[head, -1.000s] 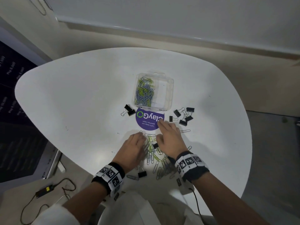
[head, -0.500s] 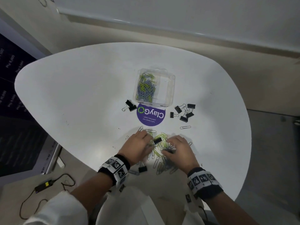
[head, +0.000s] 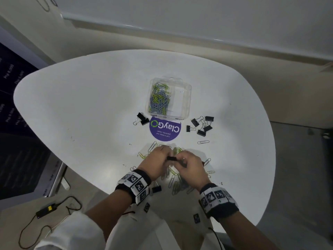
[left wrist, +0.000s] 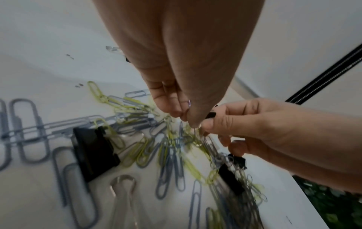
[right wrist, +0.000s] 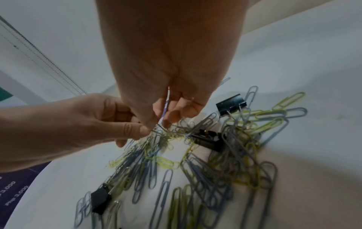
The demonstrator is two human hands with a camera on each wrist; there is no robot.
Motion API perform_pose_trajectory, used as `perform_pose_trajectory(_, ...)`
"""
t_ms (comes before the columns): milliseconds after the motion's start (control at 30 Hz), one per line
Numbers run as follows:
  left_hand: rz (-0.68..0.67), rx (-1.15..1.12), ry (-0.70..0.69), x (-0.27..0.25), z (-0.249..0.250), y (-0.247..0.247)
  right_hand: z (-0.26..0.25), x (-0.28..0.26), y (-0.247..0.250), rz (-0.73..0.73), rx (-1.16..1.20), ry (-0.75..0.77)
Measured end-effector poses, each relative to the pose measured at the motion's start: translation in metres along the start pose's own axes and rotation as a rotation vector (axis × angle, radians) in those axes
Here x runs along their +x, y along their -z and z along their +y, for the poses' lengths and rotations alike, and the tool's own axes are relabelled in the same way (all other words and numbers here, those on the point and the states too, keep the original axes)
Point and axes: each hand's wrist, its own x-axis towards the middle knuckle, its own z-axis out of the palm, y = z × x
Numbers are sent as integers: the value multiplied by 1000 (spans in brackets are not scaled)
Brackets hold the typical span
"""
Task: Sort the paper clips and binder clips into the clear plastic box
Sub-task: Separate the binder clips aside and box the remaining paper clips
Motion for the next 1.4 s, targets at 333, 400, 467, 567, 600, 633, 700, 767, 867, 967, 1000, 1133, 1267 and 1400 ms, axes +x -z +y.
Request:
perform_pose_trajectory(333,126,295,-9,-18,-24,23,-8,12,21,134,326,-233)
perform_pose_trajectory(400,85,351,32,-25,-32,25,-3,17,30,167,340,-268)
perform_pose_trajectory(467,75,340,37,-31,-36,23,6,22,38,282,309,-287)
perform_pose_trajectory(567,40,264,22,-34,-35,16,22,29,49,499,225,-311)
perform_pose_trajectory(600,35,242,12,-34,-33,14,27,30,52,543,175,-316)
perform_pose_trajectory(633,33,224,-3,-33,-32,12,31,31,56,575,121,-316)
perform_pose_trajectory(700,29,211,-32,-30,-29,8,38,32,63,608,46,-299)
perform_pose_trajectory(767,19,222,-55,-27,-27,6,46,35,66,592,-7,-283)
perform_pose_trajectory(867,41,227,-64,-24,-22,6,53,33,65,537,-74,-290)
perform_pose_trajectory(967,96,285,-53,-24,-18,10,49,26,61,560,-294,-201)
perform_pose_trajectory(1000,109,313,-37,-25,-18,11,48,26,59,546,-379,-140)
perform_pose_trajectory(1133,90,434,123,-35,-20,14,53,28,52,403,-598,47)
perform_pose_trajectory(1267,31,311,156,-39,-27,9,51,24,46,336,-592,86)
perform_pose_trajectory(1400,13,236,73,-30,-24,4,41,17,34,179,-529,205)
